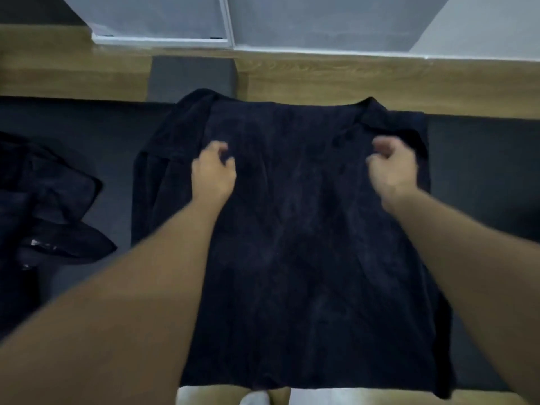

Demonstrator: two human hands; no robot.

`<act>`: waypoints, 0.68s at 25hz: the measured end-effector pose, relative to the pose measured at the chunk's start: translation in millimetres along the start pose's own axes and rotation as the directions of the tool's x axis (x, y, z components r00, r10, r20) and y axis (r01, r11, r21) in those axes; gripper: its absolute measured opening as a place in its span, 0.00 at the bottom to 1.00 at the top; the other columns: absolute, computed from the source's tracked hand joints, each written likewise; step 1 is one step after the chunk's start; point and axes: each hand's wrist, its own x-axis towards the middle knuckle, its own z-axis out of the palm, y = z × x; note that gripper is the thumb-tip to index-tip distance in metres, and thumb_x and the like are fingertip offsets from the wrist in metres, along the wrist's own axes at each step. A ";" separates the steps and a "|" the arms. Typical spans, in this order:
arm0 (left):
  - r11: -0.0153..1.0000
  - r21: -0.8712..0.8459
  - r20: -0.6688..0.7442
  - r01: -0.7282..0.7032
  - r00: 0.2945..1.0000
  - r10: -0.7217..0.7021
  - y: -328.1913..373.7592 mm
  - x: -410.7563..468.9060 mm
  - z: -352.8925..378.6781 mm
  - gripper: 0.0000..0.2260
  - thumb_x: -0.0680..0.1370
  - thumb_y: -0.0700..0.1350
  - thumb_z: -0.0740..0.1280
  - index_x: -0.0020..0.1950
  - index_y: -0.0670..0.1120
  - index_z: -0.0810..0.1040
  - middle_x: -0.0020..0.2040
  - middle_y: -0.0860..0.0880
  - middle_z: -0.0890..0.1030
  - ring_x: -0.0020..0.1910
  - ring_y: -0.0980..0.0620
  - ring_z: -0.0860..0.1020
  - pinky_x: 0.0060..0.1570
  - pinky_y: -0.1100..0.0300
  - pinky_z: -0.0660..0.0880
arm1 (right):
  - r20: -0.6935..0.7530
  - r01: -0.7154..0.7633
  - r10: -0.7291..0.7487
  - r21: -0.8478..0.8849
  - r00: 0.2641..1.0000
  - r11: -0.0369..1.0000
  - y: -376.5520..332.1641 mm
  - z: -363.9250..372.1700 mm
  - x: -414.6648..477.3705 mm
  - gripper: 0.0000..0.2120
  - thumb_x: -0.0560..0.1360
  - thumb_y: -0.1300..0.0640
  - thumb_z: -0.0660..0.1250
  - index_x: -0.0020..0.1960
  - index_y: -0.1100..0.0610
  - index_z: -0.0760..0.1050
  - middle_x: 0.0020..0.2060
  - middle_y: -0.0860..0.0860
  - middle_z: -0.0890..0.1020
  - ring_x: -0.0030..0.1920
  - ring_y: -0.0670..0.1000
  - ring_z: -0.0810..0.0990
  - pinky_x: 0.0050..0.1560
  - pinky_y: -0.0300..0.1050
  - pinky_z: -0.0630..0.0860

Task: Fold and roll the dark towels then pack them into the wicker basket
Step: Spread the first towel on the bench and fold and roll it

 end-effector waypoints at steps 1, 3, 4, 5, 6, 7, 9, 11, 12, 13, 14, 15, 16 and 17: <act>0.995 -0.055 -0.014 0.079 0.997 -0.080 -12.7 -32.1 10.4 0.13 0.80 0.40 0.65 0.65 0.42 0.77 0.58 0.43 0.81 0.58 0.44 0.79 0.58 0.59 0.71 | 0.017 -0.058 0.058 0.015 0.998 0.998 20.0 3.9 -24.8 0.16 0.77 0.64 0.65 0.64 0.56 0.77 0.56 0.51 0.81 0.58 0.49 0.78 0.66 0.43 0.72; 0.944 -0.154 -0.030 0.291 0.954 -0.299 -39.3 -98.2 23.2 0.11 0.81 0.41 0.64 0.62 0.42 0.78 0.53 0.45 0.82 0.55 0.45 0.80 0.53 0.59 0.72 | 0.029 -0.222 0.221 0.049 0.975 0.974 59.5 6.6 -74.0 0.13 0.77 0.63 0.66 0.61 0.57 0.78 0.56 0.53 0.81 0.57 0.51 0.79 0.64 0.43 0.72; 0.900 -0.183 -0.030 0.396 0.912 -0.408 -53.2 -130.2 28.4 0.10 0.81 0.42 0.64 0.61 0.42 0.79 0.50 0.46 0.82 0.54 0.44 0.80 0.51 0.59 0.72 | 0.034 -0.323 0.322 0.065 0.946 0.944 78.6 4.1 -97.9 0.12 0.78 0.62 0.66 0.60 0.56 0.78 0.55 0.52 0.81 0.55 0.51 0.78 0.63 0.43 0.73; 0.848 -0.197 -0.035 0.492 0.861 -0.507 -66.8 -161.4 32.6 0.09 0.81 0.42 0.64 0.60 0.42 0.79 0.49 0.46 0.81 0.54 0.43 0.80 0.50 0.59 0.72 | 0.037 -0.412 0.411 0.079 0.911 0.908 97.5 -0.3 -120.5 0.10 0.78 0.61 0.66 0.59 0.55 0.77 0.55 0.52 0.81 0.55 0.52 0.78 0.62 0.44 0.73; 0.787 -0.214 -0.041 0.578 0.800 -0.599 -81.7 -190.7 36.6 0.09 0.81 0.42 0.65 0.59 0.42 0.79 0.50 0.45 0.81 0.54 0.42 0.80 0.50 0.57 0.73 | 0.028 -0.476 0.475 0.090 0.880 0.875 116.2 -6.0 -142.0 0.09 0.78 0.60 0.66 0.58 0.54 0.77 0.54 0.52 0.81 0.54 0.52 0.79 0.62 0.47 0.74; 0.714 -0.239 -0.048 0.658 0.726 -0.686 -95.5 -217.5 39.2 0.09 0.81 0.42 0.65 0.58 0.42 0.80 0.50 0.44 0.81 0.54 0.41 0.79 0.51 0.56 0.74 | 0.007 -0.516 0.518 0.099 0.855 0.851 133.3 -11.1 -160.7 0.07 0.78 0.59 0.67 0.56 0.52 0.77 0.53 0.52 0.82 0.52 0.52 0.79 0.62 0.49 0.76; 0.554 -0.283 -0.058 0.783 0.563 -0.824 -127.0 -265.5 43.3 0.08 0.80 0.43 0.66 0.56 0.41 0.80 0.52 0.42 0.81 0.54 0.39 0.79 0.54 0.52 0.76 | -0.054 -0.570 0.578 0.112 0.815 0.814 164.9 -19.9 -194.9 0.06 0.77 0.56 0.68 0.54 0.52 0.76 0.51 0.55 0.82 0.49 0.54 0.80 0.59 0.54 0.78; 0.388 -0.332 -0.011 0.860 0.408 -0.913 -156.6 -302.0 49.2 0.10 0.79 0.45 0.68 0.56 0.40 0.79 0.53 0.40 0.82 0.55 0.39 0.80 0.56 0.49 0.77 | -0.132 -0.627 0.635 0.103 0.761 0.773 198.2 -29.0 -223.9 0.09 0.76 0.54 0.70 0.53 0.54 0.75 0.50 0.57 0.82 0.50 0.58 0.81 0.57 0.56 0.78; 0.271 -0.393 0.056 0.878 0.317 -0.947 -168.0 -314.9 51.6 0.13 0.79 0.48 0.69 0.57 0.40 0.78 0.53 0.41 0.82 0.54 0.41 0.80 0.56 0.48 0.78 | -0.168 -0.663 0.671 0.109 0.722 0.740 215.4 -33.7 -235.5 0.12 0.76 0.53 0.71 0.55 0.55 0.74 0.52 0.58 0.82 0.52 0.59 0.81 0.57 0.56 0.78; 0.141 -0.474 0.154 0.869 0.240 -0.959 -179.5 -324.3 54.1 0.16 0.78 0.50 0.71 0.58 0.40 0.76 0.51 0.42 0.81 0.52 0.43 0.80 0.55 0.48 0.79 | -0.194 -0.704 0.715 0.134 0.672 0.697 229.0 -39.1 -245.7 0.17 0.75 0.52 0.73 0.59 0.56 0.72 0.54 0.58 0.80 0.53 0.60 0.81 0.57 0.57 0.78; 0.019 -0.545 0.274 0.838 0.199 -0.941 -187.1 -328.5 54.3 0.19 0.76 0.53 0.72 0.58 0.41 0.74 0.49 0.45 0.79 0.51 0.46 0.79 0.52 0.50 0.80 | -0.216 -0.742 0.762 0.180 0.611 0.646 241.0 -43.8 -253.3 0.23 0.73 0.52 0.74 0.63 0.57 0.70 0.57 0.58 0.79 0.55 0.61 0.80 0.58 0.58 0.78; -0.071 -0.594 0.382 0.801 0.204 -0.901 -193.1 -327.8 53.6 0.21 0.75 0.56 0.73 0.59 0.42 0.73 0.47 0.46 0.78 0.50 0.47 0.79 0.49 0.52 0.80 | -0.236 -0.773 0.806 0.235 0.543 0.589 249.9 -47.7 -258.0 0.30 0.72 0.51 0.76 0.67 0.57 0.66 0.61 0.58 0.76 0.57 0.61 0.78 0.59 0.58 0.78; -0.114 -0.621 0.453 0.775 0.236 -0.859 -198.0 -325.4 50.1 0.23 0.74 0.57 0.73 0.60 0.43 0.74 0.48 0.47 0.79 0.50 0.48 0.79 0.46 0.53 0.80 | -0.261 -0.791 0.838 0.284 0.479 0.541 257.0 -50.6 -259.8 0.35 0.70 0.51 0.77 0.70 0.58 0.64 0.63 0.58 0.74 0.58 0.62 0.77 0.59 0.58 0.78; -0.136 -0.641 0.487 0.755 0.263 -0.833 -203.3 -323.2 47.8 0.24 0.74 0.57 0.73 0.63 0.44 0.74 0.51 0.48 0.80 0.50 0.48 0.80 0.43 0.54 0.79 | -0.270 -0.795 0.857 0.327 0.439 0.511 262.8 -52.4 -261.0 0.38 0.69 0.49 0.78 0.72 0.58 0.63 0.64 0.58 0.74 0.57 0.60 0.78 0.57 0.57 0.79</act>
